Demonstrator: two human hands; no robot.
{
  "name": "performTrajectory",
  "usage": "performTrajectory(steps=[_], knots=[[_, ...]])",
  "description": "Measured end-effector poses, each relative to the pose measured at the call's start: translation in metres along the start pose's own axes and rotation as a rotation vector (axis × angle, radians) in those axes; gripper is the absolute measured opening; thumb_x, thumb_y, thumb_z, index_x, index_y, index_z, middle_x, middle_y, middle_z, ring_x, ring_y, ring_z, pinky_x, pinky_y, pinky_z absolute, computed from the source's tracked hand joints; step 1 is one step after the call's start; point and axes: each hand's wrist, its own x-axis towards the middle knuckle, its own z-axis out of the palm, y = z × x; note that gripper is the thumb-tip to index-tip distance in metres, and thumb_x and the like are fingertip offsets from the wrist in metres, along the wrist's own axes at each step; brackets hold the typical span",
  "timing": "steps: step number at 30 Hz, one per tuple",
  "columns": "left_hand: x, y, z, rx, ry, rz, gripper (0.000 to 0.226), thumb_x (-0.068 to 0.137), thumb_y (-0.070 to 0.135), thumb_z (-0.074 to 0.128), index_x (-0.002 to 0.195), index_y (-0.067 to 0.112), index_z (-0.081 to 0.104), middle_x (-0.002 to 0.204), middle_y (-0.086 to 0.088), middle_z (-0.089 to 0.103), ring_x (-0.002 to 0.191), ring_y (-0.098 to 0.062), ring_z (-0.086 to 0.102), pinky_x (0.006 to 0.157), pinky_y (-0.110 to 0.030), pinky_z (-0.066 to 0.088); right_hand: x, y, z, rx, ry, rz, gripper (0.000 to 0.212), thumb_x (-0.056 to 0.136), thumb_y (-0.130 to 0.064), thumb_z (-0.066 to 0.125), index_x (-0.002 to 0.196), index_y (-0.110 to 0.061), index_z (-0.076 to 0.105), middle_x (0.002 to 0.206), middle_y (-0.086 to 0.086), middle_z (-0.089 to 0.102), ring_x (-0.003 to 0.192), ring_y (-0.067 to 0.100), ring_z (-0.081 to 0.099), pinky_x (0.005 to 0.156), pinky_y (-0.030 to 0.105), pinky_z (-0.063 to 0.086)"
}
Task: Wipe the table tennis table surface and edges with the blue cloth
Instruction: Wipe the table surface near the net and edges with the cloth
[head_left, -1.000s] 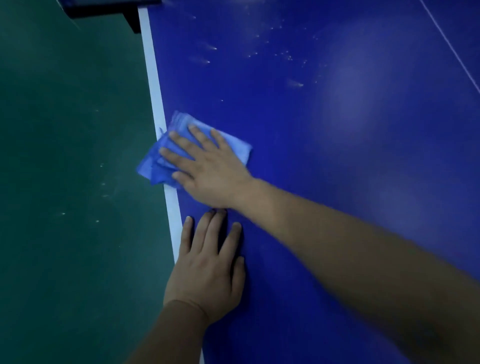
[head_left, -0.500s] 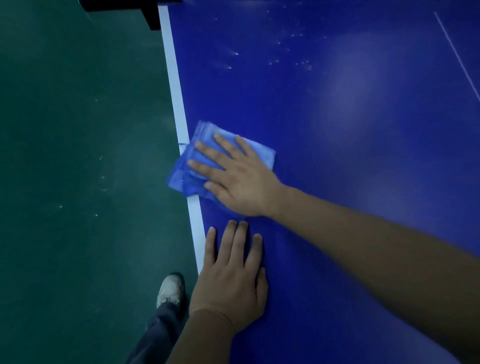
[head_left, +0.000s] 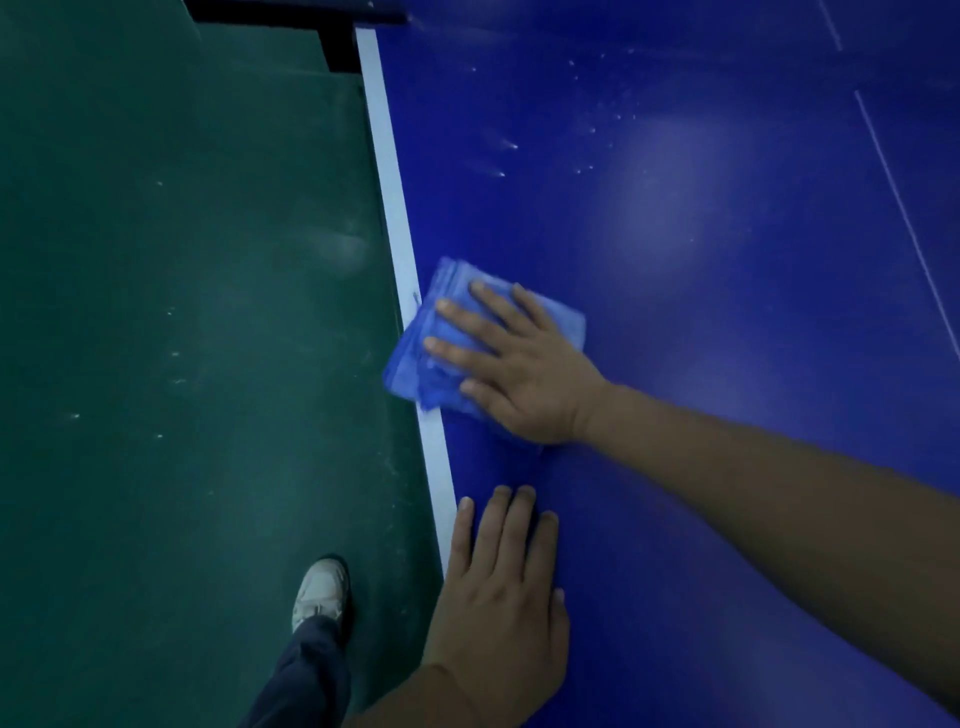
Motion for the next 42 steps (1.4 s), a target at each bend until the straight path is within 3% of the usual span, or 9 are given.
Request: performTrajectory(steps=[5, 9, 12, 18, 23, 25, 31, 37, 42], knots=[[0.061, -0.025, -0.033, -0.099, 0.125, -0.212, 0.054, 0.085, 0.033, 0.056, 0.133, 0.008, 0.059, 0.147, -0.019, 0.047, 0.142, -0.039, 0.039, 0.12, -0.062, 0.02, 0.063, 0.033, -0.007, 0.061, 0.046, 0.577, 0.054, 0.106, -0.042, 0.028, 0.159, -0.032, 0.02, 0.168, -0.001, 0.012, 0.155, 0.032, 0.005, 0.121, 0.057, 0.009], [0.115, -0.058, -0.051, -0.114, 0.15, -0.112, 0.034, 0.086, 0.026, 0.06, 0.115, 0.01, 0.061, 0.13, -0.013, 0.055, 0.13, -0.035, 0.049, 0.122, -0.058, 0.016, 0.024, 0.023, 0.002, 0.06, 0.023, 0.077, 0.054, 0.103, -0.046, 0.028, 0.155, -0.03, 0.032, 0.165, 0.005, 0.025, 0.153, 0.035, 0.016, 0.121, 0.057, 0.013], [0.13, -0.073, -0.047, 0.024, 0.069, 0.014, 0.055, 0.094, 0.038, 0.045, 0.14, 0.009, 0.053, 0.149, -0.015, 0.046, 0.144, -0.035, 0.038, 0.12, -0.058, 0.011, 0.027, 0.064, 0.002, -0.005, 0.029, 0.02, 0.052, 0.104, -0.043, 0.03, 0.153, -0.028, 0.038, 0.162, 0.006, 0.031, 0.151, 0.035, 0.023, 0.119, 0.058, 0.02], [0.139, -0.074, -0.037, 0.077, -0.048, -0.009, 0.064, 0.097, 0.047, 0.041, 0.151, 0.012, 0.043, 0.16, -0.016, 0.034, 0.152, -0.034, 0.022, 0.117, -0.063, 0.01, 0.135, 0.121, -0.013, 0.128, 0.126, 0.923, 0.055, 0.106, -0.045, 0.027, 0.159, -0.035, 0.018, 0.168, -0.003, 0.01, 0.155, 0.03, 0.006, 0.123, 0.054, 0.008], [0.141, -0.074, -0.041, 0.104, -0.071, -0.015, 0.063, 0.094, 0.045, 0.043, 0.148, 0.013, 0.048, 0.159, -0.016, 0.037, 0.151, -0.034, 0.026, 0.115, -0.064, 0.013, 0.159, 0.048, -0.005, 0.061, 0.038, 0.311, 0.058, 0.101, -0.047, 0.02, 0.157, -0.033, 0.029, 0.166, 0.0, 0.023, 0.152, 0.035, 0.017, 0.119, 0.057, 0.014], [0.141, -0.074, -0.042, 0.102, -0.084, -0.014, 0.063, 0.094, 0.045, 0.044, 0.148, 0.013, 0.049, 0.158, -0.016, 0.037, 0.151, -0.034, 0.027, 0.114, -0.064, 0.014, 0.146, 0.078, -0.01, 0.038, -0.014, 0.286, 0.058, 0.102, -0.045, 0.018, 0.157, -0.031, 0.028, 0.166, 0.002, 0.021, 0.153, 0.035, 0.016, 0.12, 0.056, 0.014], [0.141, -0.074, -0.039, 0.107, -0.09, -0.001, 0.064, 0.095, 0.046, 0.043, 0.149, 0.012, 0.046, 0.159, -0.016, 0.036, 0.151, -0.034, 0.025, 0.116, -0.065, 0.012, 0.123, 0.155, -0.014, 0.151, 0.071, 1.139, 0.056, 0.106, -0.044, 0.025, 0.16, -0.033, 0.016, 0.169, -0.001, 0.008, 0.155, 0.032, 0.005, 0.122, 0.056, 0.008], [0.143, -0.073, -0.043, 0.112, -0.105, -0.018, 0.063, 0.094, 0.044, 0.043, 0.148, 0.012, 0.048, 0.158, -0.017, 0.037, 0.151, -0.035, 0.027, 0.116, -0.065, 0.012, 0.148, 0.046, -0.01, 0.095, 0.006, 0.242, 0.057, 0.101, -0.046, 0.021, 0.155, -0.031, 0.033, 0.165, 0.001, 0.025, 0.152, 0.035, 0.017, 0.12, 0.056, 0.009], [0.142, -0.072, -0.043, 0.123, -0.119, -0.01, 0.064, 0.094, 0.045, 0.044, 0.149, 0.012, 0.046, 0.159, -0.017, 0.036, 0.151, -0.036, 0.026, 0.115, -0.066, 0.012, 0.082, 0.121, -0.006, -0.029, -0.026, 0.683, 0.053, 0.107, -0.042, 0.022, 0.159, -0.033, 0.015, 0.168, 0.001, 0.007, 0.155, 0.032, 0.005, 0.121, 0.051, 0.012]])
